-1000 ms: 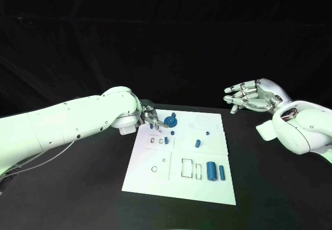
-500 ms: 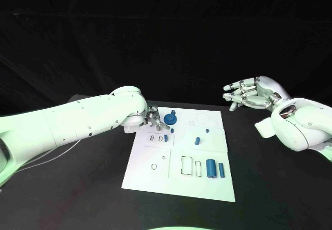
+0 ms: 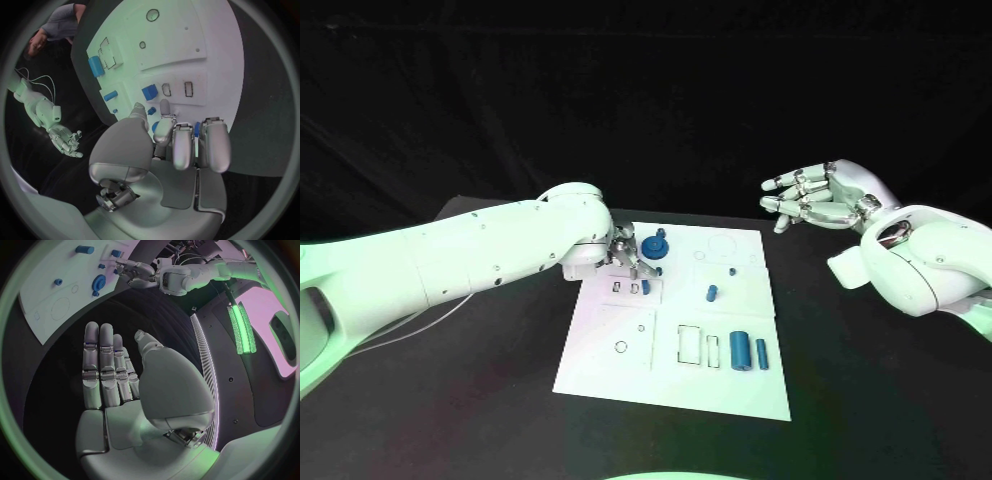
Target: Assemble the parts on the task board
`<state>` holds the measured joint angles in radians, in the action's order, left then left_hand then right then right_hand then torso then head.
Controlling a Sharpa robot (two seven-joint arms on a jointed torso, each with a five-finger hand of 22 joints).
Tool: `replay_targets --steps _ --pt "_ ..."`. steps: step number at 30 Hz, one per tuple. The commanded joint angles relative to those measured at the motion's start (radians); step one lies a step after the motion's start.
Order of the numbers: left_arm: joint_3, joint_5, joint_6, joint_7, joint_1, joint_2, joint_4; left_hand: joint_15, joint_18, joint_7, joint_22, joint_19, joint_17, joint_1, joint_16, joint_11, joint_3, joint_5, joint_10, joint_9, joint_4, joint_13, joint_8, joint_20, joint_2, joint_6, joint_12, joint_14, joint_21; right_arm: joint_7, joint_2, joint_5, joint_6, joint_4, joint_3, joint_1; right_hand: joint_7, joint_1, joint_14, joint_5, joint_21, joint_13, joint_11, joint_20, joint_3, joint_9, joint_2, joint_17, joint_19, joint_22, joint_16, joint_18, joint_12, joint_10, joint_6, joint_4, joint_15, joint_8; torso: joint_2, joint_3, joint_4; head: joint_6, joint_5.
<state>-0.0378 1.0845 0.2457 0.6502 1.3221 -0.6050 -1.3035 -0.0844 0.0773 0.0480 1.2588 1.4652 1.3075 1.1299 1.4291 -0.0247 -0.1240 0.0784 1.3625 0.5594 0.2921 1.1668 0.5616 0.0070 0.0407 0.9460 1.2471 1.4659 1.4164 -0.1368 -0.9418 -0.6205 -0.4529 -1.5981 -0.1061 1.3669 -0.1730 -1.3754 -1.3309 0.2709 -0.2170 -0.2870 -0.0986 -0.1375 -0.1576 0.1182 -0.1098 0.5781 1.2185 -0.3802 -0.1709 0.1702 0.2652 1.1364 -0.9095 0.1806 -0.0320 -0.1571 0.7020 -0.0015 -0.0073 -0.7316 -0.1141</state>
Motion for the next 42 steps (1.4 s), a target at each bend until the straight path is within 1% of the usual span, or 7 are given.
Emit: replay_targets --steps 1,11,16,24,28,36,42 --pt "0.000 -0.003 0.047 0.006 -0.001 0.005 0.005 -0.004 -0.019 -0.001 0.002 0.011 0.056 -0.004 0.000 0.000 -0.005 0.000 -0.010 0.002 -0.001 -0.001 0.006 -0.004 0.002 -0.009 -0.005 0.052 0.006 -0.014 0.001 -0.019 0.013 0.001 0.000 -0.001 -0.008 0.000 -0.003 0.005 0.005 0.002 -0.006 -0.001 0.006 -0.001 -0.006 -0.001 0.008 0.003 0.007 0.013 -0.004 -0.003 0.000 -0.002 -0.004 0.007 -0.001 0.0005 -0.0004 -0.003 0.004" --pt "-0.001 -0.013 0.063 0.007 -0.003 0.012 0.008 -0.004 -0.019 -0.001 0.004 0.011 0.056 -0.003 0.000 0.000 -0.006 0.000 -0.011 0.004 -0.002 -0.003 0.007 -0.004 0.004 -0.011 -0.006 0.052 0.007 -0.018 0.008 -0.022 0.014 0.003 0.000 -0.001 -0.010 0.001 -0.001 0.008 0.011 0.006 -0.007 -0.002 0.007 -0.002 -0.003 -0.003 0.008 0.010 0.014 0.013 -0.006 -0.005 0.001 -0.001 -0.005 0.007 0.000 0.0010 0.0005 -0.003 -0.002" --pt "-0.001 -0.015 0.068 0.007 -0.003 0.014 0.009 -0.004 -0.019 0.000 0.005 0.011 0.056 -0.001 -0.001 0.000 -0.006 0.000 -0.011 0.006 -0.002 -0.002 0.008 -0.004 0.005 -0.012 -0.006 0.052 0.008 -0.018 0.011 -0.022 0.014 0.005 0.000 -0.001 -0.010 0.001 -0.001 0.008 0.012 0.007 -0.007 -0.002 0.006 -0.002 -0.003 -0.003 0.008 0.011 0.014 0.013 -0.007 -0.005 0.001 -0.001 -0.006 0.007 0.001 0.0012 0.0028 -0.004 0.001" --pt "-0.001 -0.033 0.073 0.007 -0.004 0.019 0.012 -0.004 -0.019 0.000 0.005 0.011 0.056 -0.001 -0.001 0.000 -0.006 0.000 -0.011 0.006 -0.002 -0.002 0.008 -0.004 0.005 -0.012 -0.006 0.052 0.008 -0.017 0.017 -0.022 0.016 0.008 0.000 -0.002 -0.010 0.001 -0.001 0.008 0.012 0.008 -0.008 -0.002 0.006 -0.003 -0.003 -0.004 0.008 0.011 0.015 0.013 -0.007 -0.005 0.001 -0.002 -0.006 0.007 0.002 0.0003 0.0003 -0.003 -0.001" --pt "-0.001 -0.042 0.073 0.007 -0.005 0.023 0.017 -0.004 -0.020 0.000 0.008 0.012 0.056 0.000 -0.001 0.000 -0.007 0.000 -0.012 0.008 -0.002 -0.003 0.009 -0.004 0.007 -0.014 -0.006 0.052 0.009 -0.017 0.018 -0.022 0.016 0.007 0.000 -0.003 -0.011 0.002 -0.001 0.009 0.015 0.009 -0.008 -0.003 0.006 -0.003 0.000 -0.004 0.008 0.014 0.018 0.013 -0.007 -0.006 0.000 -0.001 -0.006 0.007 0.002 0.0013 0.0004 -0.001 -0.002" --pt "-0.002 -0.048 0.076 0.005 -0.006 0.026 0.020 -0.003 -0.020 0.001 0.010 0.010 0.057 0.025 -0.001 0.001 -0.004 0.001 -0.017 0.022 -0.005 -0.006 0.017 -0.002 0.025 -0.023 -0.008 0.052 0.011 -0.018 0.020 -0.021 0.022 0.009 0.000 -0.003 -0.011 0.002 -0.001 0.009 0.016 0.010 -0.009 -0.003 0.006 -0.003 0.001 -0.005 0.008 0.016 0.019 0.013 -0.008 -0.006 0.000 0.000 -0.007 0.007 0.001 0.0014 0.0027 -0.006 0.001" --pt "-0.002 -0.052 0.085 0.004 -0.006 0.027 0.019 -0.002 -0.020 0.001 0.011 0.010 0.057 0.035 -0.002 0.001 -0.003 0.002 -0.017 0.027 -0.006 -0.006 0.019 -0.002 0.029 -0.026 -0.008 0.052 0.011 -0.017 0.024 -0.020 0.029 0.012 -0.001 -0.004 -0.011 0.002 0.000 0.009 0.017 0.011 -0.009 -0.004 0.006 -0.003 0.001 -0.005 0.008 0.017 0.021 0.013 -0.008 -0.007 0.001 -0.001 -0.007 0.007 0.002 0.0017 0.0024 -0.007 -0.001"
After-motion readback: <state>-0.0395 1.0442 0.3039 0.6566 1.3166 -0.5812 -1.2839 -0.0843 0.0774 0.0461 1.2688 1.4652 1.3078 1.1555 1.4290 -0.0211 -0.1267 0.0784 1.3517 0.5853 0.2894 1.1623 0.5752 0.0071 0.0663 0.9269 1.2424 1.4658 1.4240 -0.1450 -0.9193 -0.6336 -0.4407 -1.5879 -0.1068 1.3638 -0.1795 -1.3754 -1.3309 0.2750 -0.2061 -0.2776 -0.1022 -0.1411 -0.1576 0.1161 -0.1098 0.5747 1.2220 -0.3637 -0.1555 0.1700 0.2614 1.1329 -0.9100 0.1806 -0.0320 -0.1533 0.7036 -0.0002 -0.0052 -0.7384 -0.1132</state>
